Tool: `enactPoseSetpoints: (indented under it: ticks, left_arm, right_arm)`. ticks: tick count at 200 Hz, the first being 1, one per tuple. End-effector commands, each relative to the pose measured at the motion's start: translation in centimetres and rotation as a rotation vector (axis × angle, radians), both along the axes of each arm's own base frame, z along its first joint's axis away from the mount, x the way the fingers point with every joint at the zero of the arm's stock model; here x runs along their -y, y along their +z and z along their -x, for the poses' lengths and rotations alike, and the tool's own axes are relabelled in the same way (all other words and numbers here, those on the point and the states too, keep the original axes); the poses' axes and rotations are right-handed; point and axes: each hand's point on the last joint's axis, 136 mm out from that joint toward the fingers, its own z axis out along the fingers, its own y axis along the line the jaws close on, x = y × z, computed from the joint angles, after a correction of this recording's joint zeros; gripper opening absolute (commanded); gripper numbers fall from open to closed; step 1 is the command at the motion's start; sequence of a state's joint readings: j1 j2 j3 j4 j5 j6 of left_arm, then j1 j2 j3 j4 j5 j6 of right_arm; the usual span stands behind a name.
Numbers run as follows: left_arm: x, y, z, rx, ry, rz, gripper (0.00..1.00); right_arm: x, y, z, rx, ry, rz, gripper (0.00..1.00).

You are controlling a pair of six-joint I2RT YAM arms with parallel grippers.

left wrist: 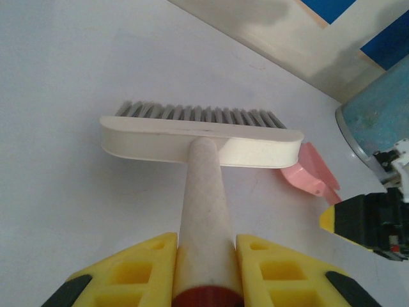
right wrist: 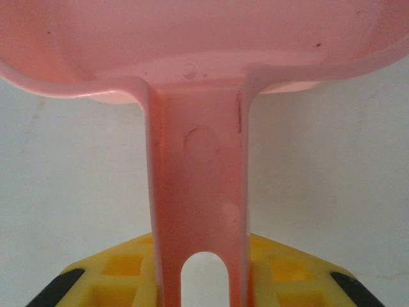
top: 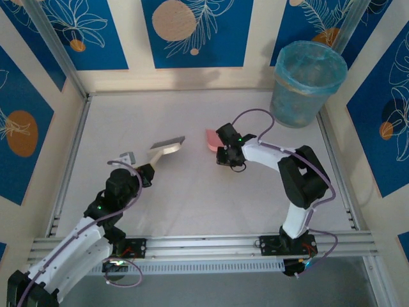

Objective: Sweep away the paper scraps from the table

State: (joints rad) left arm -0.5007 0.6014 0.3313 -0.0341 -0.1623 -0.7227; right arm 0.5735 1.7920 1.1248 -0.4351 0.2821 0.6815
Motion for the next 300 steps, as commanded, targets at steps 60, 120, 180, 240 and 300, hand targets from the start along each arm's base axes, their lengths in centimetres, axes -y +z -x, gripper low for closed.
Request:
enactPoseSetpoints:
  ticks: [60, 120, 180, 240, 300]
  left_arm:
    - [1.9, 0.7, -1.5, 0.044, -0.068, -0.010, 0.00]
    - [1.2, 1.8, -2.3, 0.040, -0.017, -0.062, 0.00]
    - [3.6, 1.8, -4.1, -0.007, -0.050, -0.122, 0.00]
    - [6.9, 0.1, -6.7, -0.003, -0.085, -0.228, 0.00]
    - [7.7, -4.4, -7.3, -0.090, -0.085, -0.322, 0.10]
  right_arm:
    - [-0.5, -0.8, -0.3, 0.028, -0.040, -0.023, 0.22]
    - [-0.9, -0.2, 0.0, 0.033, -0.043, -0.058, 0.50]
    - [2.9, 5.6, 0.0, 0.293, -0.148, -0.054, 0.61]
    - [8.6, 8.9, 1.2, 0.462, -0.351, -0.124, 0.67]
    - [12.7, 9.8, 2.0, 0.563, -0.507, -0.175, 0.70]
